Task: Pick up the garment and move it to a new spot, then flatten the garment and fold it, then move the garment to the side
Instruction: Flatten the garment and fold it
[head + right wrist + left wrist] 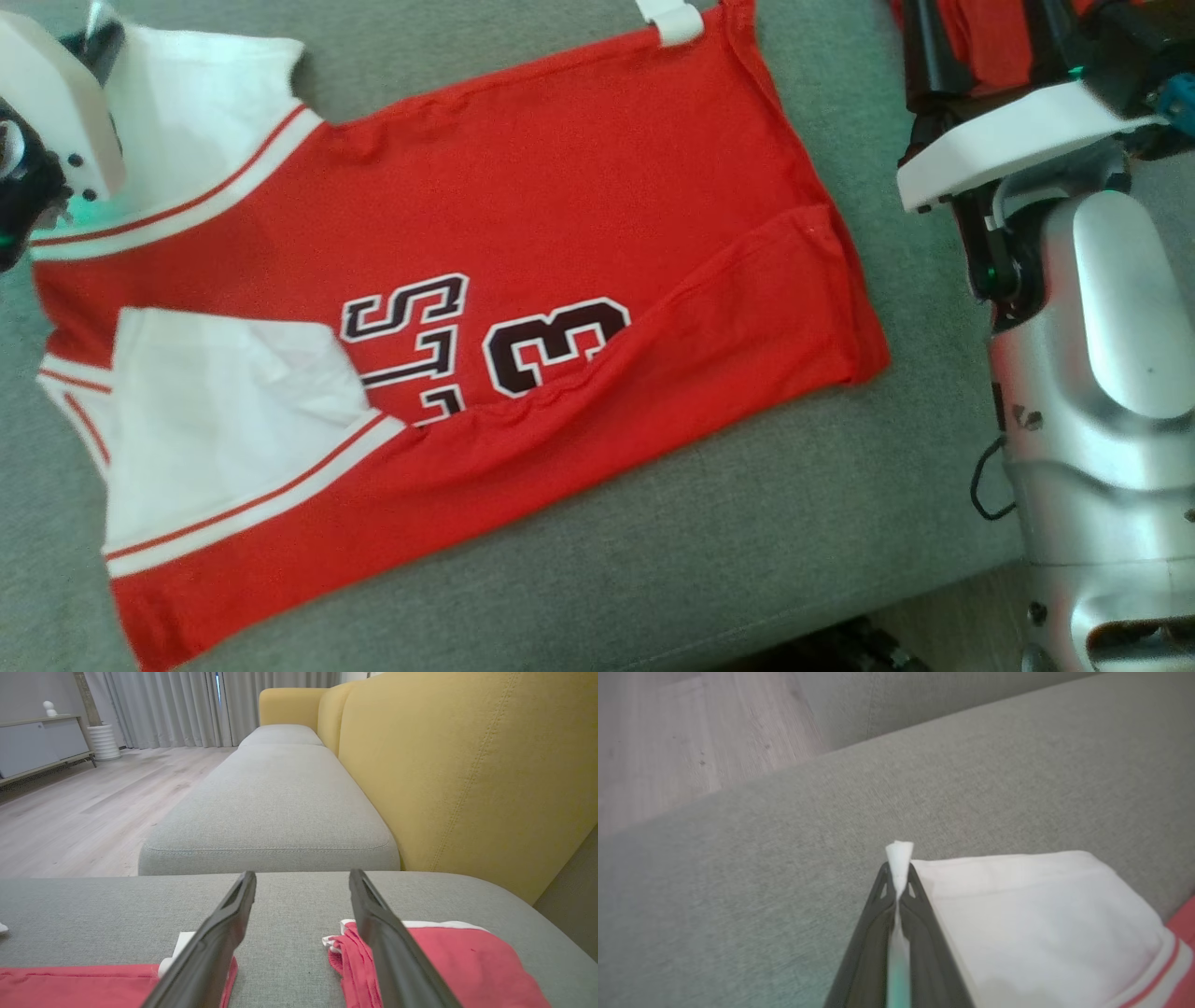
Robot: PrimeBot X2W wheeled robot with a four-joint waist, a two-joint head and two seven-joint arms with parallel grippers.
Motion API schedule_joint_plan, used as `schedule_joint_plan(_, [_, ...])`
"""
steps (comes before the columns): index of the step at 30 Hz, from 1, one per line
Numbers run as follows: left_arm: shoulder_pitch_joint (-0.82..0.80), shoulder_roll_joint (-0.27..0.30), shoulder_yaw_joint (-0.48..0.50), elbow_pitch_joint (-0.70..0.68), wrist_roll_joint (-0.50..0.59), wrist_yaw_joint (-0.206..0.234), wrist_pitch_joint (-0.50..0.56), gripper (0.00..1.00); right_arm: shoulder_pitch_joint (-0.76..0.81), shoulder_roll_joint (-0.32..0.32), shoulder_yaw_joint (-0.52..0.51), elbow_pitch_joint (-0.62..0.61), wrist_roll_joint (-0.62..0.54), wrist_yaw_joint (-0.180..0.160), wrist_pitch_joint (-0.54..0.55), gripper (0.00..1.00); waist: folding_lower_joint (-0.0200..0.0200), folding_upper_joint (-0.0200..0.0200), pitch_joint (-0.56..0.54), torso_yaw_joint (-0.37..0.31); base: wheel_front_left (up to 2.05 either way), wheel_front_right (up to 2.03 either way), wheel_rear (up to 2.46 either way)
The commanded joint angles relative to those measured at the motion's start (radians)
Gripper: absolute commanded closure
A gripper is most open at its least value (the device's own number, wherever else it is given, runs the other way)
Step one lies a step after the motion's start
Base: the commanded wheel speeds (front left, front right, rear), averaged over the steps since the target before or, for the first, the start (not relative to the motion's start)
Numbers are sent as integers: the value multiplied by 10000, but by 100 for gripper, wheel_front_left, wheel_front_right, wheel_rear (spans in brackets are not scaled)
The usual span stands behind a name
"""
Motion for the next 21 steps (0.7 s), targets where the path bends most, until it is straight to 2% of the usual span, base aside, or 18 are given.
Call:
schedule_joint_plan(1, [-381, 485, 282, -211, 46, 20, -402, 100, -108, -19, 103, -343, -33, -9, 59, 0, 0, 0, -153, 162, 0, 0, 0])
schedule_joint_plan(5, [-381, 280, 50, -469, 352, 20, -2539, 100, -3, -338, 216, -222, 164, -9, 412, 0, 0, 0, -704, 762, 0, 0, 0])
schedule_joint_plan(10, [29, -39, -419, -969, 559, 20, -4027, 100, 74, -975, 377, 137, 688, -9, 1180, 0, 0, 0, -1258, 1610, 0, 0, 0])
schedule_joint_plan(18, [774, -402, -845, -2114, 671, 42, -5035, 100, -132, -2562, 1677, 1528, 1691, -9, 2892, 0, 0, 0, -1484, 2927, 0, 0, 0])
schedule_joint_plan(21, [913, -473, -921, -2438, 698, 69, -5120, 100, -269, -2880, 1999, 1873, 1979, -9, 3208, 0, 0, 0, -1416, 3182, 0, 0, 0])
